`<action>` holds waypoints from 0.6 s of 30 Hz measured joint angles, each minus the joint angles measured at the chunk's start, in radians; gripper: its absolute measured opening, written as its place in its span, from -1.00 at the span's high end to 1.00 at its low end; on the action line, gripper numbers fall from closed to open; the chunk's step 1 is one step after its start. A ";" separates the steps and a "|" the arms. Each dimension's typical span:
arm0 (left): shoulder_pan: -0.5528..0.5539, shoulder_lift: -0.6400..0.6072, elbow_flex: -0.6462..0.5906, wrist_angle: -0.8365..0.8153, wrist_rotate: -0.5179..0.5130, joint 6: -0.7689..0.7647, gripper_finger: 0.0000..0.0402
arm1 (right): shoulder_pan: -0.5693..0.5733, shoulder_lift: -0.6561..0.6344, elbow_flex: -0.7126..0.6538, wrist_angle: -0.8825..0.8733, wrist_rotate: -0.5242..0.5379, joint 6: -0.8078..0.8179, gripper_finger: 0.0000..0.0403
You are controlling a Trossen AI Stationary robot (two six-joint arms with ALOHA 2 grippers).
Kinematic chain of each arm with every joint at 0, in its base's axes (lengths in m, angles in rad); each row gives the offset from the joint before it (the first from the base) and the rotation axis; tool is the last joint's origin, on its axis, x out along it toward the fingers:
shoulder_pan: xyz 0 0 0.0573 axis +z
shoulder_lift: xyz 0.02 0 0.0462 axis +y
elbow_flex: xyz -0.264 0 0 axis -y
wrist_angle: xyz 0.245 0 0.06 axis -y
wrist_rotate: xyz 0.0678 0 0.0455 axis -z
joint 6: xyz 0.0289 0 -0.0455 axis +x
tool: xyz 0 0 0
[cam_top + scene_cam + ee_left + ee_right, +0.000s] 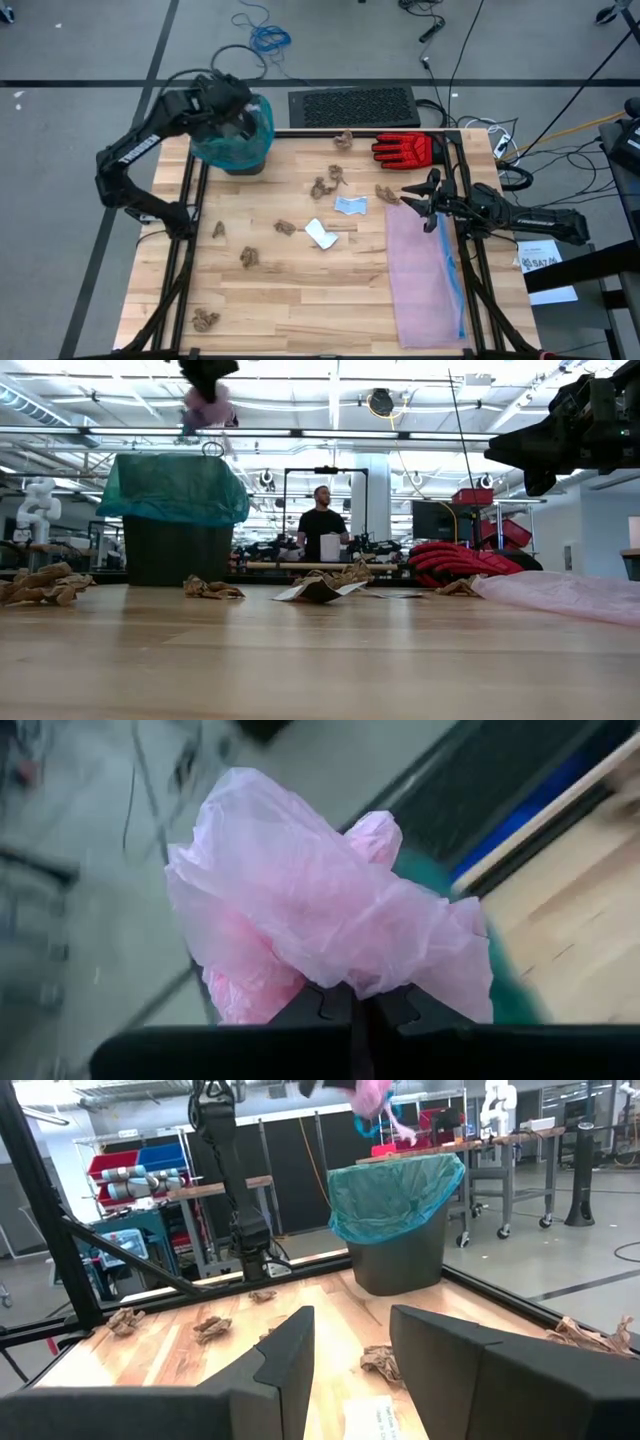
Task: Place trash/remove bag and relplace
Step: Put the crumpled pink trash bag into the trash bin
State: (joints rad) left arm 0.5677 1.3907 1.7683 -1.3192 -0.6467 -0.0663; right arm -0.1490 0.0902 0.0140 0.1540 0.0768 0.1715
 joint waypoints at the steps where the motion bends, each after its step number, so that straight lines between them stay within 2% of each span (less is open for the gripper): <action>1: 0.029 0.003 -0.001 -0.021 0.020 -0.005 1.00 | 0.000 0.000 0.000 0.000 0.000 0.000 0.37; 6: 0.141 0.056 -0.022 -0.062 0.158 0.002 1.00 | 0.000 0.000 0.000 0.008 0.000 0.000 0.37; 10: 0.203 0.145 -0.045 -0.101 0.168 0.009 1.00 | 0.000 0.000 0.000 0.015 0.000 0.000 0.37; 14: 0.220 0.232 -0.092 -0.118 0.199 0.005 1.00 | 0.000 0.000 0.000 0.015 0.000 0.004 0.37; 18: 0.217 0.290 -0.131 -0.076 0.287 0.054 1.00 | 0.000 0.000 0.000 0.014 0.000 0.004 0.37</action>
State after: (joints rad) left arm 0.7851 1.6809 1.6372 -1.3956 -0.3595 -0.0122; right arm -0.1489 0.0902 0.0139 0.1684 0.0769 0.1757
